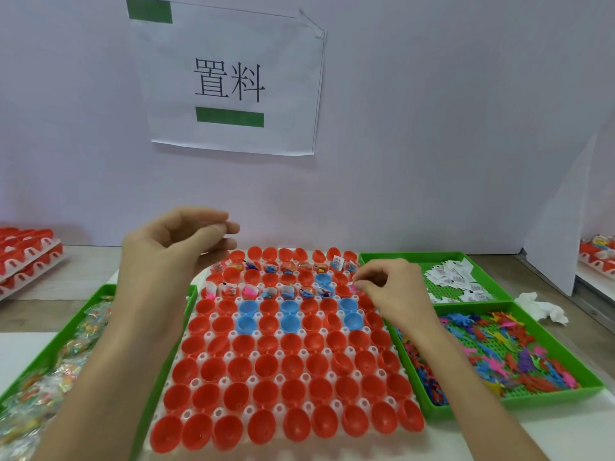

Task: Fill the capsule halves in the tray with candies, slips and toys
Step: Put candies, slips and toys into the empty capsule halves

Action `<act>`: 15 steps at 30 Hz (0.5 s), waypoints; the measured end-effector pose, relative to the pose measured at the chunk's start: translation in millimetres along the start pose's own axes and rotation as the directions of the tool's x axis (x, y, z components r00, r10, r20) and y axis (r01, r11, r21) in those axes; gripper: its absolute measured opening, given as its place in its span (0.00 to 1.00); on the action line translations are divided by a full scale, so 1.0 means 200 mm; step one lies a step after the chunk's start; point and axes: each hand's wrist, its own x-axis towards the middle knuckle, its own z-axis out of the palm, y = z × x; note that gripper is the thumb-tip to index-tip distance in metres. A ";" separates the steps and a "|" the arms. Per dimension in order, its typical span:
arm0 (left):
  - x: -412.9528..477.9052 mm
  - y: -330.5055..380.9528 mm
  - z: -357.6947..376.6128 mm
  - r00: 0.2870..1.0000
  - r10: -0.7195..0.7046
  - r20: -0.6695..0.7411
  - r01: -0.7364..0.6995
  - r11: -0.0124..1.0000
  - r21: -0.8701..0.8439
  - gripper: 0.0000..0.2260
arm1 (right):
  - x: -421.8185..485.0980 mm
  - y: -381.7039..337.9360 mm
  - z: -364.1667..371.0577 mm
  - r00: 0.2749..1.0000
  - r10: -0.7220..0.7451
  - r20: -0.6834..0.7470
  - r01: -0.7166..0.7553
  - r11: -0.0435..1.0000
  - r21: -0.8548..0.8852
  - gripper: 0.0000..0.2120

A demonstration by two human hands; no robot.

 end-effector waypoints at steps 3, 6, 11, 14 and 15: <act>0.01 0.00 -0.02 1.000 0.011 -0.013 -0.011 1.000 0.001 0.10 | 0.02 0.03 0.04 1.000 -0.019 -0.014 0.018 0.998 -0.057 0.07; 0.01 0.00 -0.01 1.000 0.017 -0.009 -0.017 1.000 0.005 0.10 | 0.03 0.04 0.07 0.999 -0.031 -0.015 0.030 0.995 -0.100 0.07; 0.02 0.00 -0.03 1.000 0.028 -0.010 -0.028 0.999 0.031 0.09 | 0.04 0.05 0.09 0.998 -0.054 -0.018 0.051 0.991 -0.126 0.06; 0.03 0.01 -0.06 1.000 0.026 -0.011 -0.025 0.997 0.078 0.09 | 0.07 0.05 0.12 0.997 -0.045 0.063 0.056 0.982 -0.180 0.06; 0.04 0.02 -0.07 1.000 0.015 0.005 -0.016 0.990 0.137 0.09 | 0.08 0.06 0.13 0.994 -0.034 0.101 0.055 0.976 -0.212 0.06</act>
